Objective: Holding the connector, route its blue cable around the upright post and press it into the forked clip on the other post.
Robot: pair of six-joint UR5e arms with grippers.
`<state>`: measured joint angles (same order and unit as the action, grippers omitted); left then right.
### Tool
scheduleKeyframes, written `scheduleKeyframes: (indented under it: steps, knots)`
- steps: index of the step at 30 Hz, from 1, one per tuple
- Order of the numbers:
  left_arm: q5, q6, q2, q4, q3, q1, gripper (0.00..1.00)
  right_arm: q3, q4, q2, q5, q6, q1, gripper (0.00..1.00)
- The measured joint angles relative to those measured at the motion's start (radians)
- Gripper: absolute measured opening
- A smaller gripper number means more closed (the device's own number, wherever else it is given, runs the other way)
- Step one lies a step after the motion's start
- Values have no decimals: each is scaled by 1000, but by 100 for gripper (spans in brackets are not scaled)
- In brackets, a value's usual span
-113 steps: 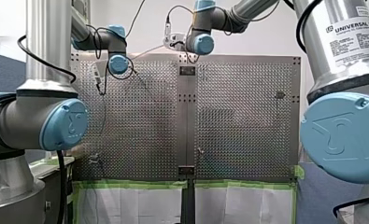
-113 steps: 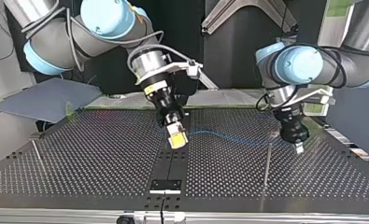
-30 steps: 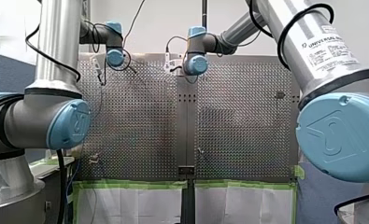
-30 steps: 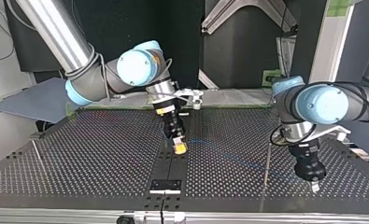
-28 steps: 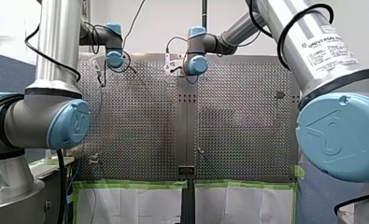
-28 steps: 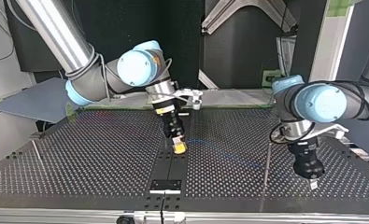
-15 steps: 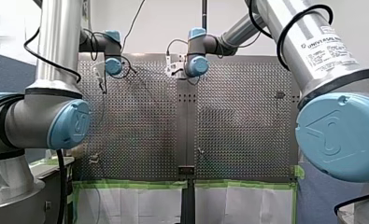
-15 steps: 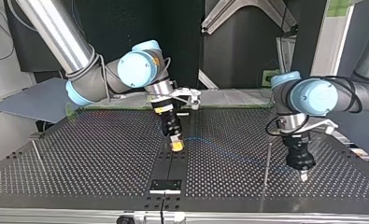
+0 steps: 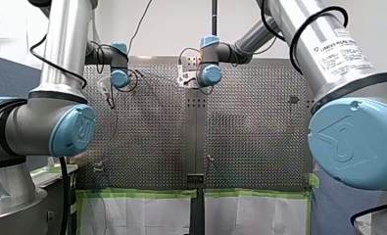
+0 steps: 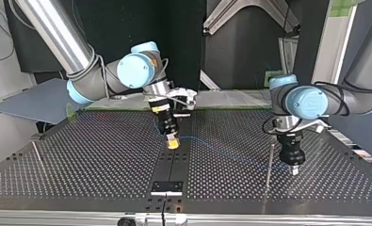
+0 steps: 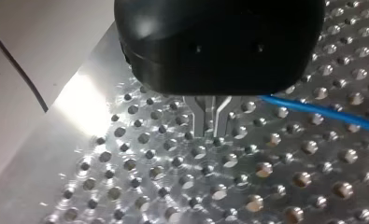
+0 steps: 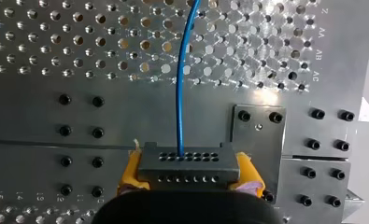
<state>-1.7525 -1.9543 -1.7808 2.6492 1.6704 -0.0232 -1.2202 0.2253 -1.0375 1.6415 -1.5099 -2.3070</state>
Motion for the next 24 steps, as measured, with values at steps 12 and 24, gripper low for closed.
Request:
scheduleKeyframes:
  steps: [12,24]
  knots:
    - [78,-16,-1,-11,16,10,62,-45,26,2,2,3,11,0]
    - [16,0,-2,30,25,11,99,-139,94,2,22,12,20,0]
